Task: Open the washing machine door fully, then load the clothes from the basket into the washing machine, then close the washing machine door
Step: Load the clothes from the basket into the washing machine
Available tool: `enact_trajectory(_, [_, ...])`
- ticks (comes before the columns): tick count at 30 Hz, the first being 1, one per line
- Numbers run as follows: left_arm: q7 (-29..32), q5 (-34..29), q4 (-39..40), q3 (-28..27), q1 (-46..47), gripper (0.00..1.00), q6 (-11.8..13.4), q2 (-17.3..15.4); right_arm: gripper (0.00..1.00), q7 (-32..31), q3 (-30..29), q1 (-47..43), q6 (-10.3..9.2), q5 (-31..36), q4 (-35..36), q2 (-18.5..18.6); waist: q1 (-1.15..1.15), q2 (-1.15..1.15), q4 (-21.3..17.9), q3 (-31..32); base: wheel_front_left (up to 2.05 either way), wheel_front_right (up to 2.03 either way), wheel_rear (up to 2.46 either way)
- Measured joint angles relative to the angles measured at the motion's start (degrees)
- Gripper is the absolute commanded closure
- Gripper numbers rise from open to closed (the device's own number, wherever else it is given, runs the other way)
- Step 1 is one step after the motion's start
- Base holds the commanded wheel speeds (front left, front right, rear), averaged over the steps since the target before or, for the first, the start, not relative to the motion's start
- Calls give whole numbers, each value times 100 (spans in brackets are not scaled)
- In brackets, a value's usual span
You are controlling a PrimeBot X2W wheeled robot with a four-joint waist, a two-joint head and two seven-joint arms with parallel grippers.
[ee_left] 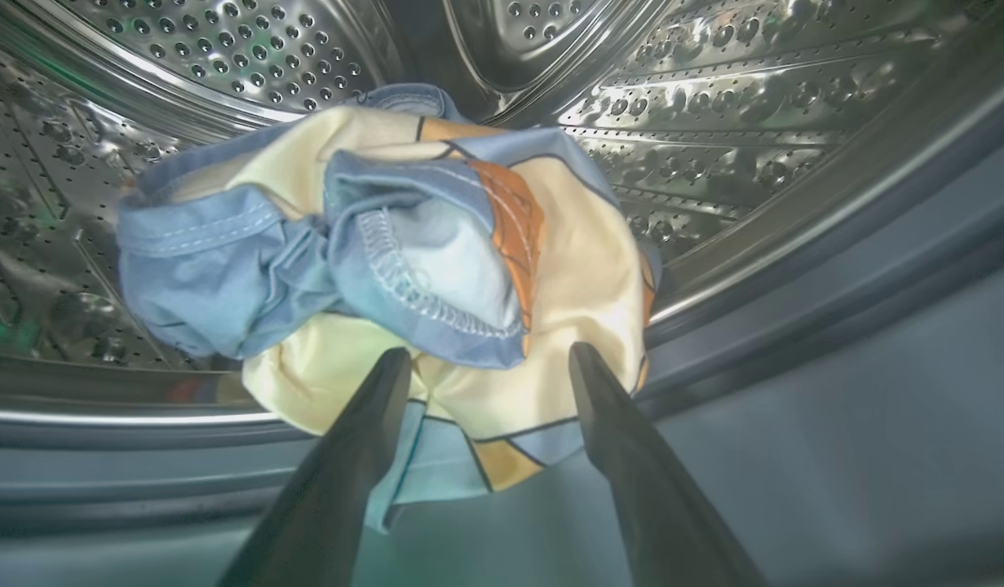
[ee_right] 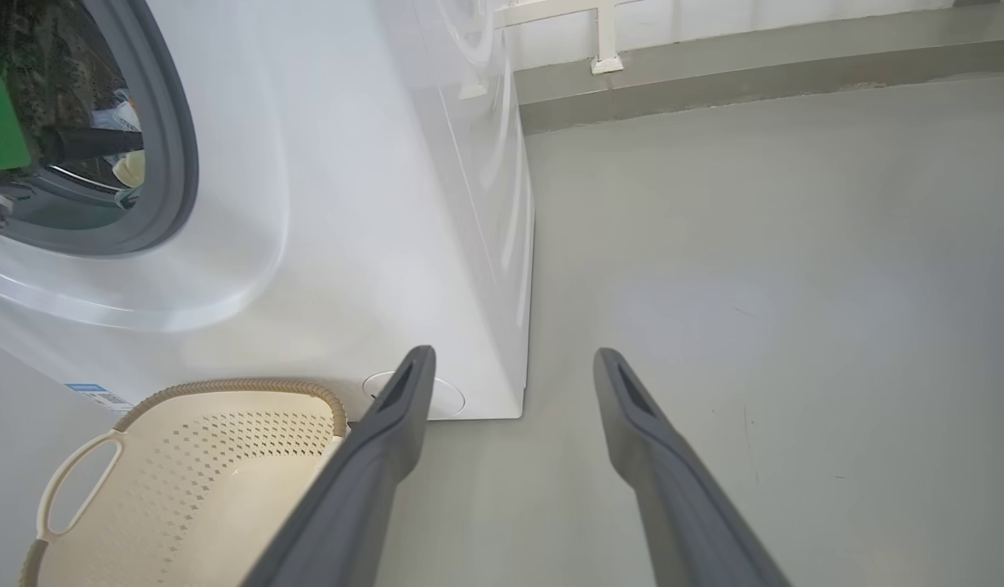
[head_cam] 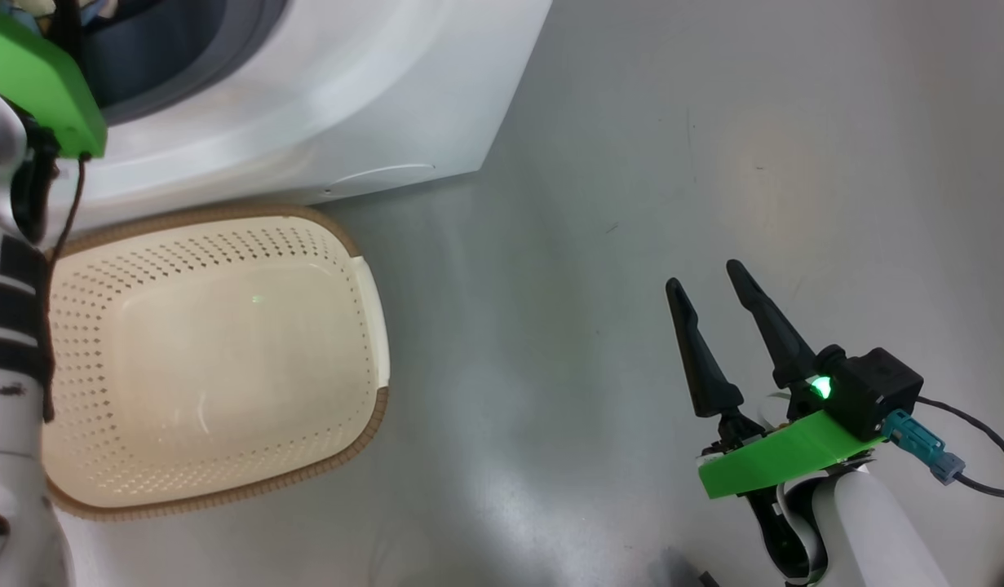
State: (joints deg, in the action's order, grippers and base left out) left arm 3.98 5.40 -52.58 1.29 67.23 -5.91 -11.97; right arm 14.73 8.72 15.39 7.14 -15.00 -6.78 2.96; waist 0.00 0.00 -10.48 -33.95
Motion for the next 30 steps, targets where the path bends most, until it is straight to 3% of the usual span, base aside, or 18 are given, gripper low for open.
enact_trajectory(9, [336,8,-534,19,339,0,31,-73,0,0,111,-40,0,-13,1,0,0,0,-59,-67,0,0,0])
enact_trajectory(15, [736,8,-905,62,579,0,189,-122,0,0,181,-102,0,-14,10,-1,0,0,-105,-77,0,0,0])
enact_trajectory(25, [886,101,-1266,37,808,0,503,-172,0,0,355,-226,0,-165,31,-2,0,0,-233,-154,0,0,0])
enact_trajectory(27, [862,137,-1296,15,840,51,520,-201,0,0,355,-251,0,-176,33,-2,1,0,-260,-181,0,0,0])
enact_trajectory(28, [826,200,-1311,-5,842,64,555,-201,0,0,356,-251,0,-176,33,-2,0,0,-272,-190,0,0,0])
enact_trajectory(29, [775,207,-1326,8,842,92,565,-202,0,0,357,-251,0,-177,34,-2,0,0,-283,-197,0,0,0])
enact_trajectory(30, [728,208,-1341,12,842,100,565,-200,0,0,356,-251,0,-179,34,-2,0,0,-291,-202,0,0,0])
